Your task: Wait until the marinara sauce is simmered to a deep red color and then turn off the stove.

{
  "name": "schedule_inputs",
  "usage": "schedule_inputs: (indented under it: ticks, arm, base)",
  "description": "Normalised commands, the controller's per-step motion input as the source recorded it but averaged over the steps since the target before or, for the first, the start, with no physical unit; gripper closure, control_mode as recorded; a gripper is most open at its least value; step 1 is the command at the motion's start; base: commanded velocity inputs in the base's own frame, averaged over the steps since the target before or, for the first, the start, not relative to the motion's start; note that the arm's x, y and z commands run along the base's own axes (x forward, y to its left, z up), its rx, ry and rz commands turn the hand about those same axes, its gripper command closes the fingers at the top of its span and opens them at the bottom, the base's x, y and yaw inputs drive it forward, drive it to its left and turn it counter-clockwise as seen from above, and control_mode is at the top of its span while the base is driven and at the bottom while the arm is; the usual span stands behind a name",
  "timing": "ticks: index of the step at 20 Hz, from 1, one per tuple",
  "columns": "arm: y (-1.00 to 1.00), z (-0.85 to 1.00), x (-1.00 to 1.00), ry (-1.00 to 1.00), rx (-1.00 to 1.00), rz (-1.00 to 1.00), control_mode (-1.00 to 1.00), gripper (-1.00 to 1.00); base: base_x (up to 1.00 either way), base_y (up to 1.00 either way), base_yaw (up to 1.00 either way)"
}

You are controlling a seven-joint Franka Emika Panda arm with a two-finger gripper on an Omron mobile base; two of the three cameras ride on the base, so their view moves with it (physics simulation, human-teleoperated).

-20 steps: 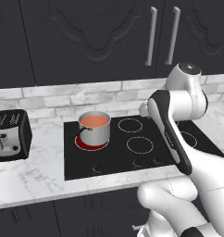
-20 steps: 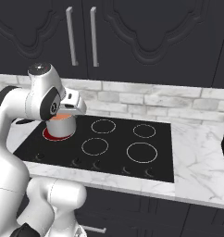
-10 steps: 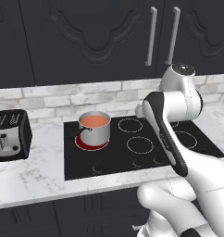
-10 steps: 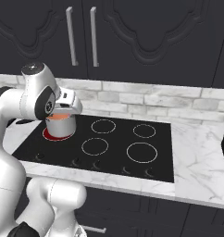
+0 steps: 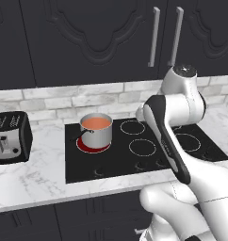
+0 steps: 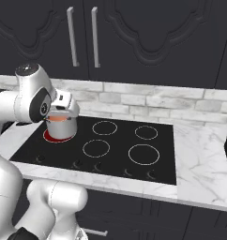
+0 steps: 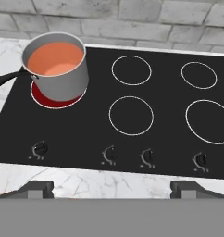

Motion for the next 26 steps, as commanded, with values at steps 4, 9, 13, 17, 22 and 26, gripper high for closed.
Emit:
schedule_inputs:
  ticks: [4,9,13,17,22,26]
  arm:
    - [0.95,0.0,-0.55,0.0,-0.07,-0.03,-1.0,-1.0]
    - [1.0,0.0,-0.51,0.0,-0.07,-0.01,-1.0,-1.0]
    - [0.94,0.0,-0.35,0.0,-0.03,0.0,-1.0,-1.0]
    - [0.19,0.0,-0.05,0.0,0.0,0.0,-1.0,-1.0]
    - [0.0,0.0,0.0,0.0,0.0,0.0,-1.0,-1.0]
    - [0.0,0.0,0.0,0.0,0.0,0.0,-1.0,-1.0]
  base:
    - [0.0,0.0,0.0]
    - [0.0,0.0,0.0]
    - [0.0,0.0,0.0]
    - [0.0,0.0,0.0]
    - [0.0,0.0,0.0]
    - [0.0,0.0,0.0]
